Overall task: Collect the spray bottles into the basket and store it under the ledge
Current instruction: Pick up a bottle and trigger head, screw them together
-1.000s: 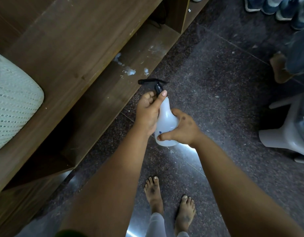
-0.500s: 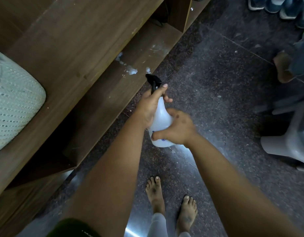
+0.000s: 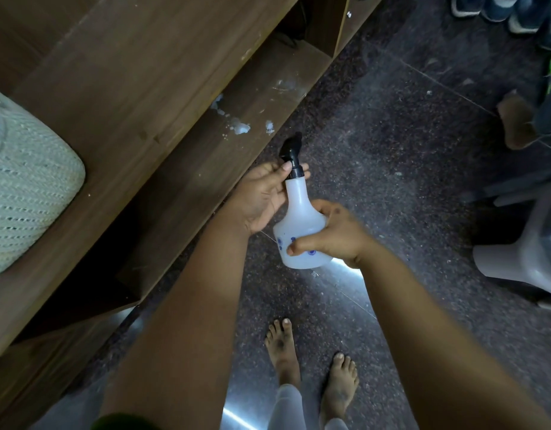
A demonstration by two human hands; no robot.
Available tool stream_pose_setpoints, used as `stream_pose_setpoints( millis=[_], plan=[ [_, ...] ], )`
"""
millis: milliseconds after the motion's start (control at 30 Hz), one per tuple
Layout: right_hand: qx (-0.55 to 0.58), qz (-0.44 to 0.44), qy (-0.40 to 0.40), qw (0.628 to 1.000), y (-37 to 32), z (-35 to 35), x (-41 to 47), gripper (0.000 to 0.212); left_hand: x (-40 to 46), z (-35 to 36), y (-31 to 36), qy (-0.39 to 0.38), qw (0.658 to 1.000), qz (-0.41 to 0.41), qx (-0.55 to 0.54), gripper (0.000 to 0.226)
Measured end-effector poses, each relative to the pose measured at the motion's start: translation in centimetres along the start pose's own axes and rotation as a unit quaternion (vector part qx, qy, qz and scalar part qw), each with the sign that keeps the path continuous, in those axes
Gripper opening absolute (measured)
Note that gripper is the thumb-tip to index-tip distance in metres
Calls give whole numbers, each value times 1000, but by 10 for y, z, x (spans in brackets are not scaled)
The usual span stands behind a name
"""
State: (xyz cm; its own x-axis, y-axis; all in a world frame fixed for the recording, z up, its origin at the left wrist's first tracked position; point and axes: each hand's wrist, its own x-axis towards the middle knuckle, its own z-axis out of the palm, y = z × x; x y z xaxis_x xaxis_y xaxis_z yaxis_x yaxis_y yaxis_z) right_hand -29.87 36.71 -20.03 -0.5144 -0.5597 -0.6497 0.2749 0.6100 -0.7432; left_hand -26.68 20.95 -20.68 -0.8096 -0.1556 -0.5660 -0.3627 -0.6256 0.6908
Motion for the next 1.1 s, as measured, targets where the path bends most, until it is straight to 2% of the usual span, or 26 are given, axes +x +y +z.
stream_pose_setpoints(
  millis=[67,167,200,267,333,367,433,467,500,533,567,633,700,767,833,900,967,1033,1067,1100],
  plan=[
    [-101,21,84,991,3,10,5,52,-2,7,-2,37,999,-24,22,14],
    [-257,20,152,954,4,25,13,72,-4,27,-2,84,994,-28,69,9],
    [-252,13,157,955,2,27,13,72,-1,29,-3,99,990,-13,97,13],
    [-165,2,128,978,-5,25,7,60,6,27,-3,105,987,8,125,27],
    [-56,-13,43,997,-6,20,1,50,11,18,1,40,994,-18,95,37],
    [0,-27,-10,1000,-5,18,-4,51,11,13,5,-30,996,-45,69,41],
    [85,-50,-92,991,1,14,-9,59,6,6,14,-182,979,-88,-2,42],
    [111,-53,-124,985,4,12,-8,63,3,5,16,-232,968,-93,-31,40],
    [130,-56,-148,979,5,11,-7,64,1,6,17,-241,966,-87,-45,36],
    [144,-55,-156,976,6,11,-6,63,-1,9,17,-215,972,-81,-42,31],
    [148,-48,-143,977,6,11,-4,63,0,11,16,-153,986,-70,-13,27],
    [106,-14,-56,993,7,13,2,65,5,11,10,32,996,-33,76,20],
    [-15,28,60,998,9,17,10,65,8,19,4,152,980,1,129,19],
    [-170,43,136,975,6,24,13,67,1,38,-2,216,959,-9,182,28],
    [-259,46,188,946,-1,31,14,66,-4,55,-6,222,963,-21,152,27],
    [-253,31,196,947,-4,34,11,64,-2,58,-5,211,974,-41,68,39],
    [-189,7,137,972,-7,33,6,67,4,46,1,202,974,-57,86,55],
    [-94,1,71,993,-8,30,-1,62,4,36,9,161,974,-65,145,33],
    [-65,-2,54,996,-8,26,-4,61,3,32,12,127,978,-63,152,32],
    [-54,-9,42,998,-8,23,-6,60,4,29,12,94,983,-56,148,43]
  ],
)
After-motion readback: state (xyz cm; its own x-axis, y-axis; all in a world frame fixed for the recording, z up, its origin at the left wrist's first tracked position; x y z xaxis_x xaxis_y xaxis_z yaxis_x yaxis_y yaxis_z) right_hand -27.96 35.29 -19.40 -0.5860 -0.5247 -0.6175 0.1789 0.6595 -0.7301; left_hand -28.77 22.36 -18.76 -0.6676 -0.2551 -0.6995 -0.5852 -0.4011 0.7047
